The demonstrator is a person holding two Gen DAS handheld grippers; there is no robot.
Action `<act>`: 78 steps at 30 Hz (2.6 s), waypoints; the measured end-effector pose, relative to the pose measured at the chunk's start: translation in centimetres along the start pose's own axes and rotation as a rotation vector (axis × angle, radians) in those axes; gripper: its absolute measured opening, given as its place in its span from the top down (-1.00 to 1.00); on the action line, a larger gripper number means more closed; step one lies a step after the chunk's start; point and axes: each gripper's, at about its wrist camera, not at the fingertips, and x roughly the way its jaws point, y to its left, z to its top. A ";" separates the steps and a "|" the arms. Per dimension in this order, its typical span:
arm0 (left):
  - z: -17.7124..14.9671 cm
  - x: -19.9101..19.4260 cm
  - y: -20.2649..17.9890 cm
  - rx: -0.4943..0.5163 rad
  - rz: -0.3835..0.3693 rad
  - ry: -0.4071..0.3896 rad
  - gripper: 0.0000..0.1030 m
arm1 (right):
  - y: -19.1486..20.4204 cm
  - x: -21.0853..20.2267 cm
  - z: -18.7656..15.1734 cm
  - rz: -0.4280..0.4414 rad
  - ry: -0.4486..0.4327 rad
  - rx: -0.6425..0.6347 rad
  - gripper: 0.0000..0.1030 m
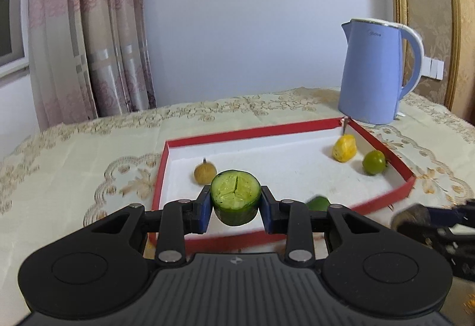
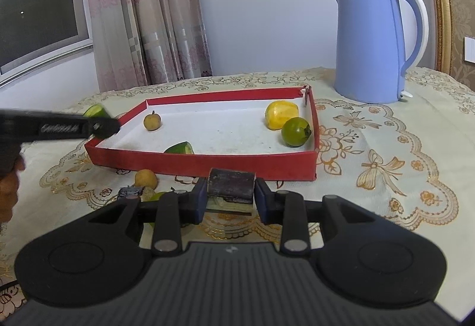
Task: Organize fruits
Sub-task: 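Carry the cucumber piece into the red tray and open the left gripper, then lower the dark eggplant piece into the red tray and open the right gripper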
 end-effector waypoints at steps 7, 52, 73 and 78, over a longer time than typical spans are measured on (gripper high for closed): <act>2.0 4.8 -0.8 0.008 -0.008 0.051 0.37 | 0.0 -0.1 -0.1 0.003 -0.006 -0.001 0.39; -1.1 0.5 1.5 -0.137 0.214 0.001 -0.69 | -0.5 0.3 -0.3 0.024 0.001 0.032 0.39; -2.7 0.9 3.0 -0.169 0.226 0.040 -0.70 | 1.4 0.9 5.1 -0.021 -0.050 -0.100 0.39; -2.7 1.0 3.0 -0.167 0.227 0.042 -0.70 | 1.4 2.8 6.7 -0.036 -0.043 -0.122 0.39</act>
